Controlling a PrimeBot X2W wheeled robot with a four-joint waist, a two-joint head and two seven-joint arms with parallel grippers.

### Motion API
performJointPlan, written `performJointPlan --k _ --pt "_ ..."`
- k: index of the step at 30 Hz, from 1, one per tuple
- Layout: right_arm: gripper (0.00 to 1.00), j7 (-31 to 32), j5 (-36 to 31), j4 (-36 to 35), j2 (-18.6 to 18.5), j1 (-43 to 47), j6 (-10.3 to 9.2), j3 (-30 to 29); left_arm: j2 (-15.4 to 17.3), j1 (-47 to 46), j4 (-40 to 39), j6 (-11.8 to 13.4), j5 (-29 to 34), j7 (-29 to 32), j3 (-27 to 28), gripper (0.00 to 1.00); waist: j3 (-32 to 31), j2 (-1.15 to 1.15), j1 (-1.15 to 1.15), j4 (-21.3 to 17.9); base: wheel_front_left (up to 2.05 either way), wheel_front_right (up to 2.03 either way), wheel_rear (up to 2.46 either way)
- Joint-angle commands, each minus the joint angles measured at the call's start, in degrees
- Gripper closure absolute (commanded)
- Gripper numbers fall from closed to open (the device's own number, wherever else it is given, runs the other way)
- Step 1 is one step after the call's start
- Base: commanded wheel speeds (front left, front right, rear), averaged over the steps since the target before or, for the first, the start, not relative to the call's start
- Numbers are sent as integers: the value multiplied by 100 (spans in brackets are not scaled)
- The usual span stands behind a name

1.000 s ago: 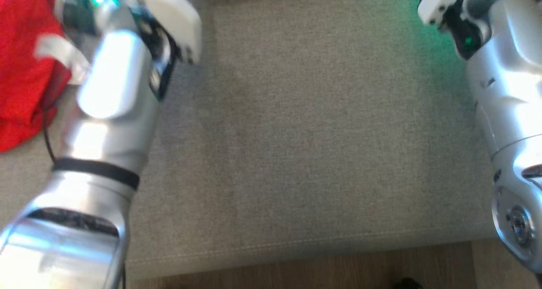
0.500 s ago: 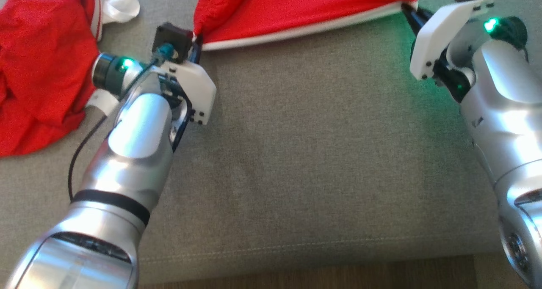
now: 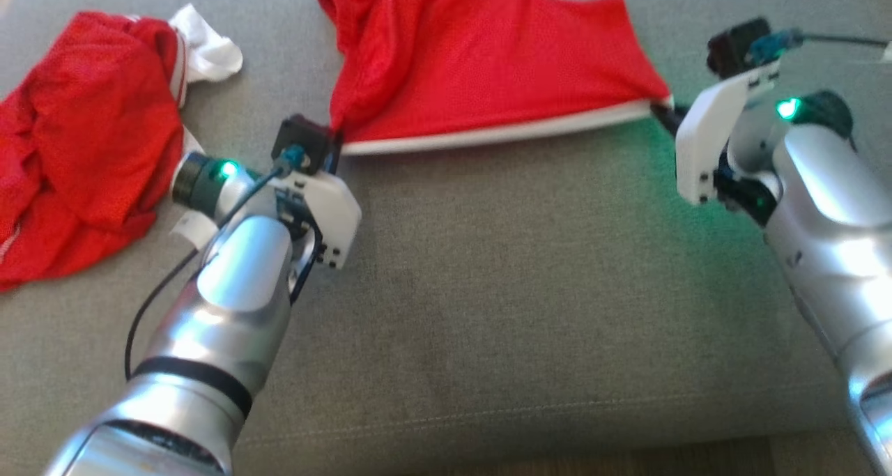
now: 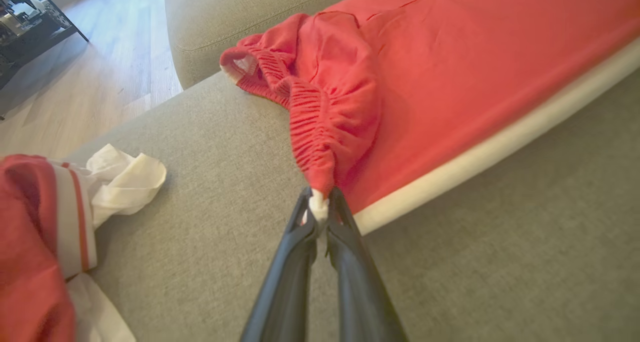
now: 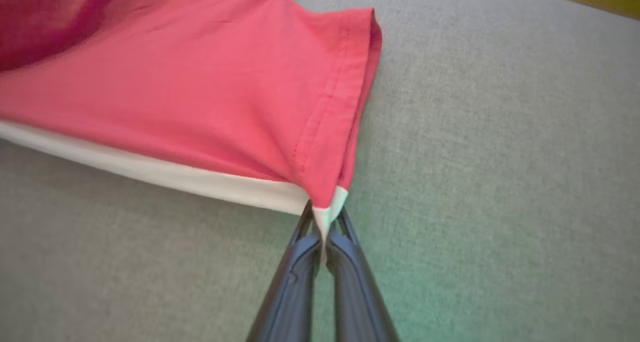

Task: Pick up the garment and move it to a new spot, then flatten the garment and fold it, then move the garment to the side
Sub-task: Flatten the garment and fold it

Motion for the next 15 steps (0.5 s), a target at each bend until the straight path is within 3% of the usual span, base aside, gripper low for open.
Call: performJointPlan --k 1,15 --pt "100 89 124 -180 -274 109 -54 103 314 -6 1 50 -24 -39 145 100 -153 0 1 0 0 0 0" --pt "100 1418 1525 -1344 -1357 1088 -54 1145 245 940 105 -113 -292 -126 25 100 -978 0 1 -4 0 0 0"
